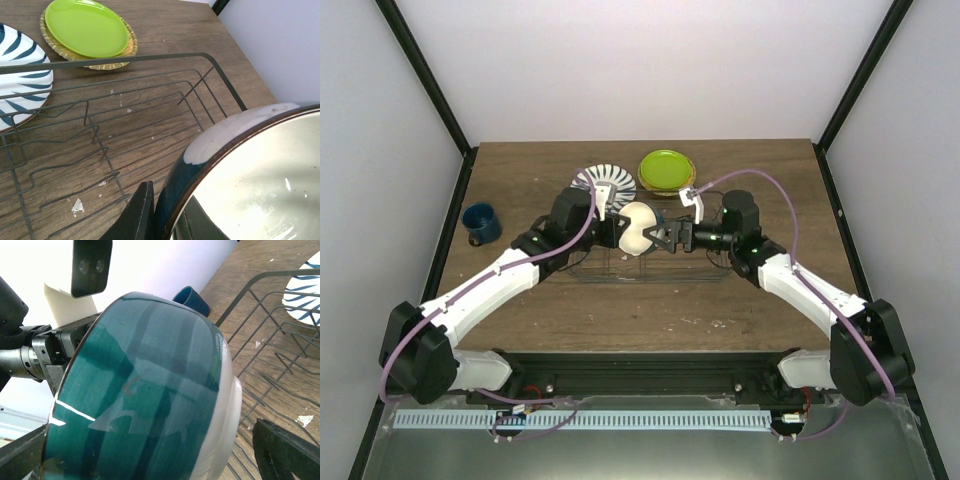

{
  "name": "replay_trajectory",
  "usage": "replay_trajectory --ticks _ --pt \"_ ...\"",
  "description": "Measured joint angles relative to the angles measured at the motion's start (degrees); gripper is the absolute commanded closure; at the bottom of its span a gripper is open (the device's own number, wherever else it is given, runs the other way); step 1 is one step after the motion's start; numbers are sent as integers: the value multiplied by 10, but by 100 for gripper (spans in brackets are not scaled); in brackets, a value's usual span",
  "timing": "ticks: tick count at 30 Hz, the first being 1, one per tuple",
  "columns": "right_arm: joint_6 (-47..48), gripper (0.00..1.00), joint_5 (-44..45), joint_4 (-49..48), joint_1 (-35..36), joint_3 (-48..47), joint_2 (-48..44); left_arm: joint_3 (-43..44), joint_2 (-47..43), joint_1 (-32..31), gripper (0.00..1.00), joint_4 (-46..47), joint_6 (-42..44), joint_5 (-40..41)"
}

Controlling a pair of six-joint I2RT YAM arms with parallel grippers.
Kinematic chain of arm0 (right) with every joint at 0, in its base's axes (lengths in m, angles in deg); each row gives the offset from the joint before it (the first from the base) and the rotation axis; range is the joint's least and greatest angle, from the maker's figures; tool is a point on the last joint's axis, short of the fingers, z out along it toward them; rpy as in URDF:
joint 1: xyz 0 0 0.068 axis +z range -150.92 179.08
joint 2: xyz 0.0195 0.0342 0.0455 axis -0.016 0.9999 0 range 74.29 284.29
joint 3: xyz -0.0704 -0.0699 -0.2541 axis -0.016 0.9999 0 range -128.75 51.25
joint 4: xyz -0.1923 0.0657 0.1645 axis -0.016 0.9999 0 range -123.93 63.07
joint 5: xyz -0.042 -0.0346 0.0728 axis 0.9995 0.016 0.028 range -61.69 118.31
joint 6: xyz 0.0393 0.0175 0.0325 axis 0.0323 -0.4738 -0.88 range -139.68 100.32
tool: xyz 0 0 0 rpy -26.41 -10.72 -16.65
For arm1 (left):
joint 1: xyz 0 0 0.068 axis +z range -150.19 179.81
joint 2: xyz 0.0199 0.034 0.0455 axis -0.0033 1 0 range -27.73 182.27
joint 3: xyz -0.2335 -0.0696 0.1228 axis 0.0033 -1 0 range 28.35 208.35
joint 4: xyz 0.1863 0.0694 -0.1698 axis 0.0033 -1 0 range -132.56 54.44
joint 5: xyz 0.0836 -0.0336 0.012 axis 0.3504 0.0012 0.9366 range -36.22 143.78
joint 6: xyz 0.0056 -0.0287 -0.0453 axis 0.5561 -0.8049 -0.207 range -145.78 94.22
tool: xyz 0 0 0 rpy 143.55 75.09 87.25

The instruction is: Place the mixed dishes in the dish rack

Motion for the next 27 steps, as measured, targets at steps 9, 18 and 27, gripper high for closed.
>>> replay_trajectory --ticks 9,18,27 --pt "-11 0 -7 -18 7 7 3 0 -2 -9 100 2 0 0" --pt "-4 10 -2 -8 9 7 2 0 -2 -11 100 0 1 17" --pt "2 23 -4 -3 11 7 4 0 -2 -12 100 -6 7 43"
